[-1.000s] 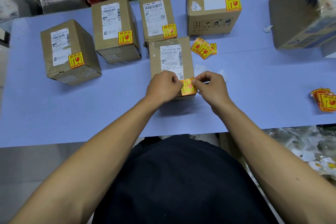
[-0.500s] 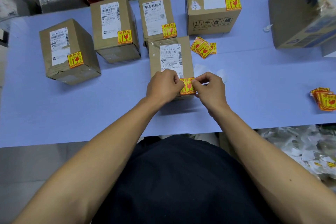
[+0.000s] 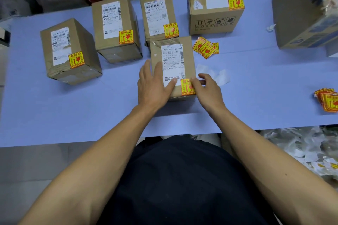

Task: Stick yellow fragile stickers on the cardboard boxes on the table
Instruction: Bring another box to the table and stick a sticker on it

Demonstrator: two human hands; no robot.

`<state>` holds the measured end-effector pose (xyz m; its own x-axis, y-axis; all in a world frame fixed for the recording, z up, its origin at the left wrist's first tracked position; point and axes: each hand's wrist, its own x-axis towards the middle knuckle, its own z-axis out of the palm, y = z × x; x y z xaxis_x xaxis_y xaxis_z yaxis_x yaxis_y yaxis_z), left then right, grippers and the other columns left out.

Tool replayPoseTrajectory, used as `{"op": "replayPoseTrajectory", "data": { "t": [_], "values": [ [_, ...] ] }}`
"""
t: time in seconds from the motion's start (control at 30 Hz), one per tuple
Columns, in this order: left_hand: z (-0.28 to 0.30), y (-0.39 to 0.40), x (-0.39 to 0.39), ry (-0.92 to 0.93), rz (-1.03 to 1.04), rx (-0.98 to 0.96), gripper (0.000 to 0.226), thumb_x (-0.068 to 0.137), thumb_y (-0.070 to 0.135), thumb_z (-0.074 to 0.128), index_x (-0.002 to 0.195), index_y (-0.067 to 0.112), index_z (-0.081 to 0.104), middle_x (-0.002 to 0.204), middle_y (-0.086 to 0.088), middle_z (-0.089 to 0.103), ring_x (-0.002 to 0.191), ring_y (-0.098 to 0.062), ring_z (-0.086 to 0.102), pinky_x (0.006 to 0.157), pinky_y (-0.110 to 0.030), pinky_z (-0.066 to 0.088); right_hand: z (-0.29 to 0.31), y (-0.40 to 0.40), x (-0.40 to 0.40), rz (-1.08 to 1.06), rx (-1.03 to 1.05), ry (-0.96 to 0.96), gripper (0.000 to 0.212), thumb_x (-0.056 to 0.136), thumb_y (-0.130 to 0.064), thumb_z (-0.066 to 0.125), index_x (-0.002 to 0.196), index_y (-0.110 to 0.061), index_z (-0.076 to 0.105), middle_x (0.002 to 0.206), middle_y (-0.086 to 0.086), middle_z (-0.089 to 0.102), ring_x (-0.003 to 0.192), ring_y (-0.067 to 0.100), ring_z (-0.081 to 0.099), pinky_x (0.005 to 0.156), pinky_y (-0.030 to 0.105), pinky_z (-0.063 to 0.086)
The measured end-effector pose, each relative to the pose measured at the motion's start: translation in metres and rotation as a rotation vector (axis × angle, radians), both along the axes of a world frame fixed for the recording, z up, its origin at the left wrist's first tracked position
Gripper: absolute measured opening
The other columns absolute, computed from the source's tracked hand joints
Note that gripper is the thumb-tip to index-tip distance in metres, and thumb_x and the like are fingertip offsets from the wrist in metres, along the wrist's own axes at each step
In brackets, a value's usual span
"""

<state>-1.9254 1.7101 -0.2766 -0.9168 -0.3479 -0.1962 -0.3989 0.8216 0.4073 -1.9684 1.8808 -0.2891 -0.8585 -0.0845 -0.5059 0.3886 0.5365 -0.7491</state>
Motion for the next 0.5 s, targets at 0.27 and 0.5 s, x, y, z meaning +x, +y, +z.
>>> {"op": "replayPoseTrajectory", "data": {
  "t": [0.27,0.5],
  "values": [
    [-0.013,0.004,0.006,-0.081,0.091,0.269,0.083,0.098,0.06,0.04,0.158,0.028,-0.007,0.167,-0.012,-0.006,0.154,-0.028,0.006,0.115,-0.046,0.026,-0.001,-0.027,0.004,0.057,0.05,0.028,0.063,0.085,-0.07,0.048,0.129,-0.025,0.056,0.123,0.0,0.066,0.114,0.022,0.061,0.094,0.046,0.051],
    [-0.014,0.002,0.006,-0.07,0.063,0.264,0.082,0.099,0.057,0.04,0.158,0.026,-0.009,0.167,-0.013,-0.001,0.154,-0.025,0.007,0.114,-0.046,0.029,-0.005,-0.005,0.024,0.155,-0.036,0.057,0.053,0.083,-0.07,0.049,0.121,-0.033,0.056,0.109,-0.013,0.069,0.099,0.01,0.065,0.089,0.042,0.053]
  ]
}}
